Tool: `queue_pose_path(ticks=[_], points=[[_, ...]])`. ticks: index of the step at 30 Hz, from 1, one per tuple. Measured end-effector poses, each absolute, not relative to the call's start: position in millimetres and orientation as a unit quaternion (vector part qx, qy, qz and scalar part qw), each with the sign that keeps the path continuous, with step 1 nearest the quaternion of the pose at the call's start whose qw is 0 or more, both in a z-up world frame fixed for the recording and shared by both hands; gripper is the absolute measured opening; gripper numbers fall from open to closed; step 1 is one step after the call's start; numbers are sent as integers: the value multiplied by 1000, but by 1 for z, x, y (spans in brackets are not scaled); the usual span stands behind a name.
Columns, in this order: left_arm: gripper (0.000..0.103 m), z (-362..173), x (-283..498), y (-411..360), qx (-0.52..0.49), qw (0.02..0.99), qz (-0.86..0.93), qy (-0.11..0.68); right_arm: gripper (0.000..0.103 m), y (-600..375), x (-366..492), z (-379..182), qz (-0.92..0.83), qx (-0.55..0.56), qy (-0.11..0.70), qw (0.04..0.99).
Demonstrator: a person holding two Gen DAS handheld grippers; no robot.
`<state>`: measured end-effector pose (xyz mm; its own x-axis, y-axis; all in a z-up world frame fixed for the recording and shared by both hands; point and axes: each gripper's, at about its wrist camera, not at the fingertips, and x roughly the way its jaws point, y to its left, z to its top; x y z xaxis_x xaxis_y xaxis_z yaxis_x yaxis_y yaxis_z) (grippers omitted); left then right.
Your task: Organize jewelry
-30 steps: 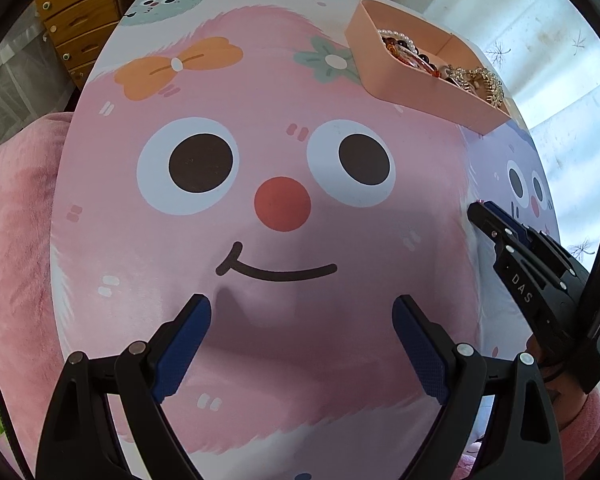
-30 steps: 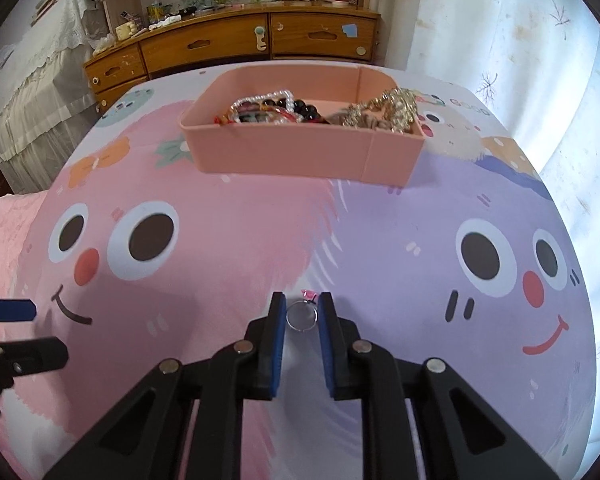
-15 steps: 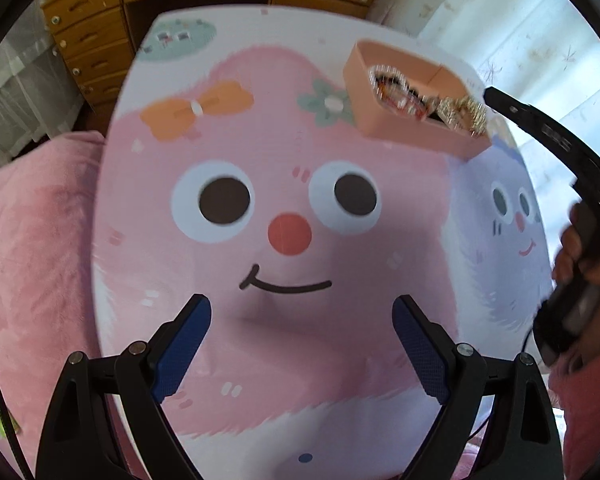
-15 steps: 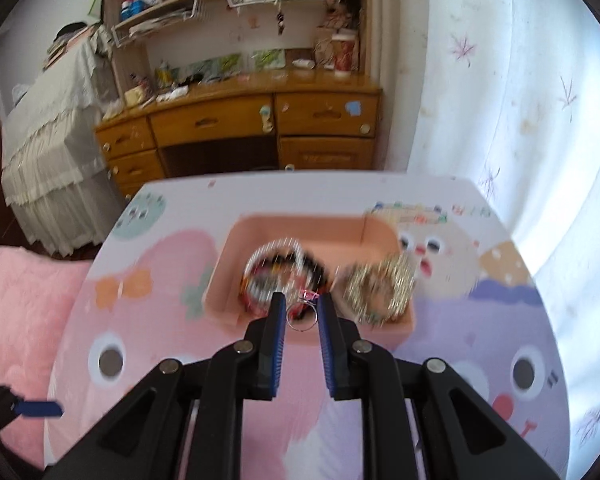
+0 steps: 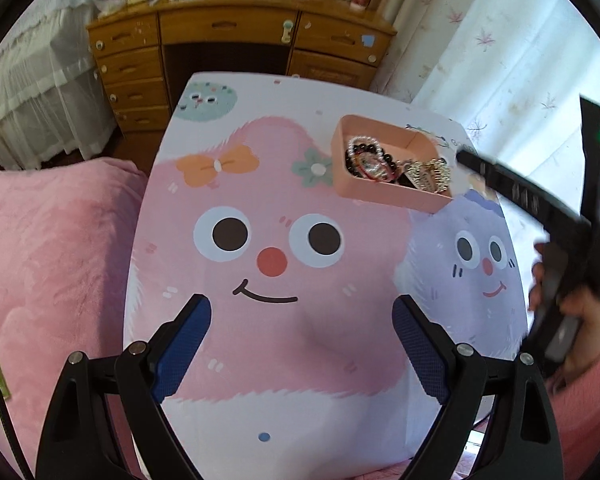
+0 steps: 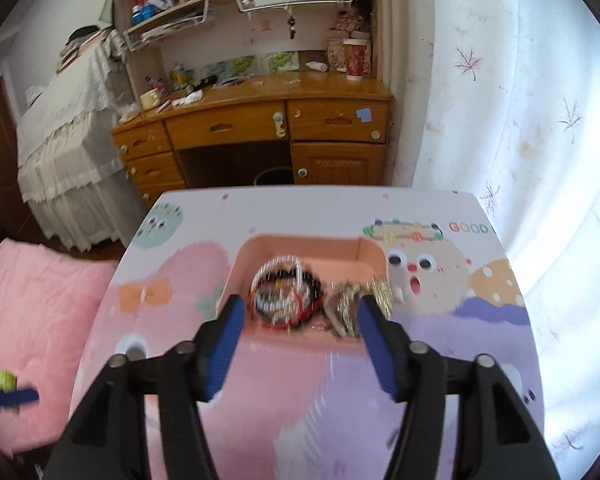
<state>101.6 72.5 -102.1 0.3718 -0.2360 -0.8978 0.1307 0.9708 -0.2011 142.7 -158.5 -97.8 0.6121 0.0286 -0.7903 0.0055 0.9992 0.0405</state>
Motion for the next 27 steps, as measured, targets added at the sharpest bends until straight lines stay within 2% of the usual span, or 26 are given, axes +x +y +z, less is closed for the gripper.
queue_pose_path(ticks=[3,6,10,17,22,23,25,27], points=[[91,-90,85,58,-39,833,-101,542,79,-159,108,-100,23,10,482,876],[91,-84,67,45,-41,835,-82,543,82,-162,65,-103,38,-9,510,859],[91,-95,49,36,-64,813,-32,578,92,-178,7,-107,28,1,544,839],[91,-94,7,6,-5,808,-39,587,95,-212,-62,-94,16,86,583,807],[91,-74,-13,-19,13,813,-72,577,95,-228,-81,-66,9,160,568,807],[92,-67,-16,-26,22,818,-76,570,95,-230,-82,-59,1,157,561,813],[100,-53,-21,-37,41,828,-80,554,95,-232,-82,-46,-7,151,546,824],[103,-40,-27,-43,46,840,-88,534,95,-233,-86,-33,-15,140,527,838]])
